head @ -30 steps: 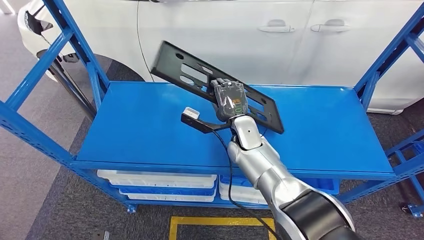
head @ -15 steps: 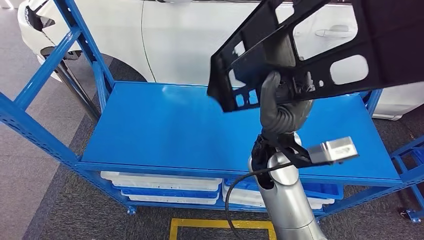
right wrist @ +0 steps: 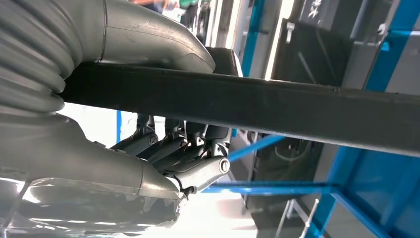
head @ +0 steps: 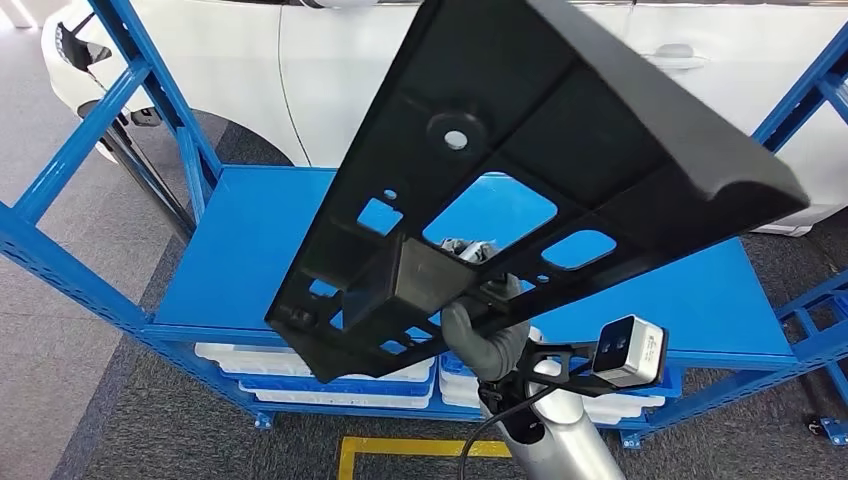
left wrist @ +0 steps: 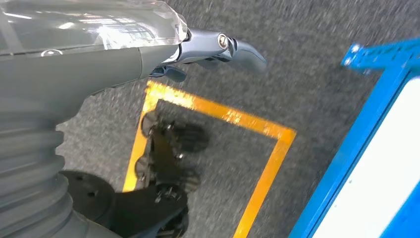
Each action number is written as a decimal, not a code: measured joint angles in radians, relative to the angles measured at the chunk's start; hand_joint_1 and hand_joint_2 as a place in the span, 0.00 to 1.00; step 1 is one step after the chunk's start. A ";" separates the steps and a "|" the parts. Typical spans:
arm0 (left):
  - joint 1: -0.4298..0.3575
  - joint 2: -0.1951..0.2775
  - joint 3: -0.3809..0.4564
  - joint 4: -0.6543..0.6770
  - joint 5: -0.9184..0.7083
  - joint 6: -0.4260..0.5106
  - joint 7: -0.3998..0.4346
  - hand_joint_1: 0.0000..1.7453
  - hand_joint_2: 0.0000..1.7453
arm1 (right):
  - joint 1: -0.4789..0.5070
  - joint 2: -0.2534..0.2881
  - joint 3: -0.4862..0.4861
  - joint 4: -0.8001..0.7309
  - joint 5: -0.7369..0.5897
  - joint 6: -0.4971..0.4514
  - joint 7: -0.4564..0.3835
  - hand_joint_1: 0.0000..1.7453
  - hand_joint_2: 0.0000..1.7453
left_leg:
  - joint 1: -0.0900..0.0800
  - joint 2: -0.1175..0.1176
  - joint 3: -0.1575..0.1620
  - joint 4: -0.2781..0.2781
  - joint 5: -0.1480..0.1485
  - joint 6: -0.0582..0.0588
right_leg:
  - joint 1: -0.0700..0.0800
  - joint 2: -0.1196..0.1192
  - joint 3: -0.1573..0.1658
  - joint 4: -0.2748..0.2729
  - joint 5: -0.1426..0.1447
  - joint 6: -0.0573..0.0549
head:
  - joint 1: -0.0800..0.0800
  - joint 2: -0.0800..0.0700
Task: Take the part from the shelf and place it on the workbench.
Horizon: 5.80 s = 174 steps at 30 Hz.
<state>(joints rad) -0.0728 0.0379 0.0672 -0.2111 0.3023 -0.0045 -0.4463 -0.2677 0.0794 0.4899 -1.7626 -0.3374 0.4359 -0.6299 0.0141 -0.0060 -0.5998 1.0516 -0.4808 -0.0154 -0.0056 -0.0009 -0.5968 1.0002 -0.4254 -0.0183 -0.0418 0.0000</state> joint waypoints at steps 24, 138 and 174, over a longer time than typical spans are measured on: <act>0.002 0.013 0.001 0.000 -0.057 0.045 0.027 0.00 1.00 | 0.048 0.004 0.045 -0.023 -0.014 0.026 -0.058 0.78 1.00 | -0.008 0.007 -0.023 -0.044 0.077 0.040 | 0.006 0.002 0.052 0.088 -0.085 0.034 | 0.000 0.000; 0.004 0.015 -0.016 0.009 -0.172 0.239 0.228 0.00 1.00 | 0.051 -0.046 -0.079 -0.149 0.061 0.022 -0.050 0.78 1.00 | 0.011 -0.023 0.050 -0.052 0.023 0.020 | 0.004 0.114 -0.014 0.037 -0.021 0.031 | 0.000 0.000; 0.023 -0.035 -0.046 0.014 -0.234 0.216 0.281 0.00 1.00 | 0.119 -0.060 -0.081 -0.126 0.064 0.030 -0.059 0.78 1.00 | 0.005 0.046 0.052 -0.057 0.021 0.032 | -0.003 0.007 -0.156 0.300 -0.120 0.045 | 0.000 0.000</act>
<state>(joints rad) -0.0495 0.0031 0.0214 -0.1976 0.0688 0.2117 -0.1651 -0.1489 0.0190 0.4085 -1.8883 -0.2735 0.4657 -0.6889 0.0190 0.0398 -0.5482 0.9946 -0.4601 0.0168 -0.0091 0.0059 -0.7526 1.3001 -0.5454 0.0270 -0.0416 0.0000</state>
